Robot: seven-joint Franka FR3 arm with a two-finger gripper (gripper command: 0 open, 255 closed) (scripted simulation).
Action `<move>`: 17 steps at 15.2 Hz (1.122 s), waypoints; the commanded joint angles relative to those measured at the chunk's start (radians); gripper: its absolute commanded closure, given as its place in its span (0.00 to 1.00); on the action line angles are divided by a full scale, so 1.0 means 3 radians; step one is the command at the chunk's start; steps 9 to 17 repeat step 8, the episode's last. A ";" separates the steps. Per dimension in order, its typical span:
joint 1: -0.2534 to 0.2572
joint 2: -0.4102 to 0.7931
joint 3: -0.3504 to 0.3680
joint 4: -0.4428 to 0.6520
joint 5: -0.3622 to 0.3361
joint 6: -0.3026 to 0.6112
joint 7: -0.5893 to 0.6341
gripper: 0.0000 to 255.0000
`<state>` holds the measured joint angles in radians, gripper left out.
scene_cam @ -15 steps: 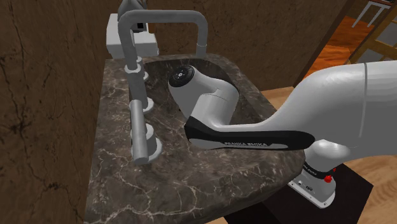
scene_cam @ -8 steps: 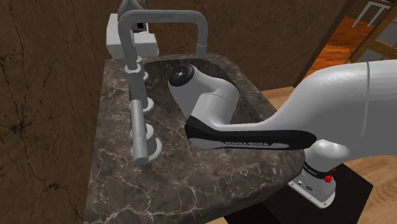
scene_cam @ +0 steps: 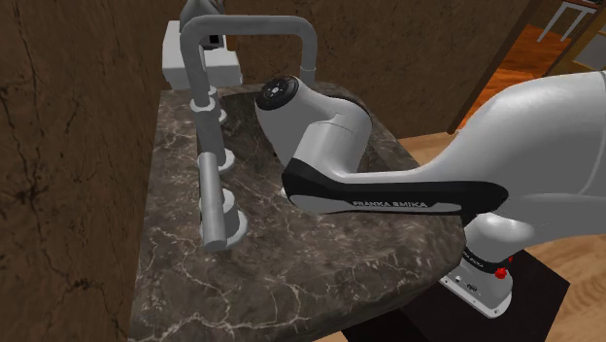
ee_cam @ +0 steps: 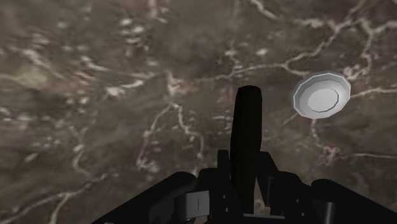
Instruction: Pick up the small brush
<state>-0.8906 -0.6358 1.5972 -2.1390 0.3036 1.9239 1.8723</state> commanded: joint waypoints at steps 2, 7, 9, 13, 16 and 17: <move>0.0089 0.0027 -0.0140 0.0058 -0.0056 -0.0120 -0.0009 1.00; 0.0182 0.0052 -0.0295 0.0153 -0.0116 -0.0278 -0.0022 1.00; 0.0181 0.0052 -0.0295 0.0154 -0.0116 -0.0278 -0.0023 1.00; 0.0181 0.0052 -0.0295 0.0154 -0.0116 -0.0278 -0.0023 1.00; 0.0181 0.0052 -0.0295 0.0154 -0.0116 -0.0278 -0.0023 1.00; 0.0181 0.0052 -0.0295 0.0154 -0.0116 -0.0278 -0.0023 1.00</move>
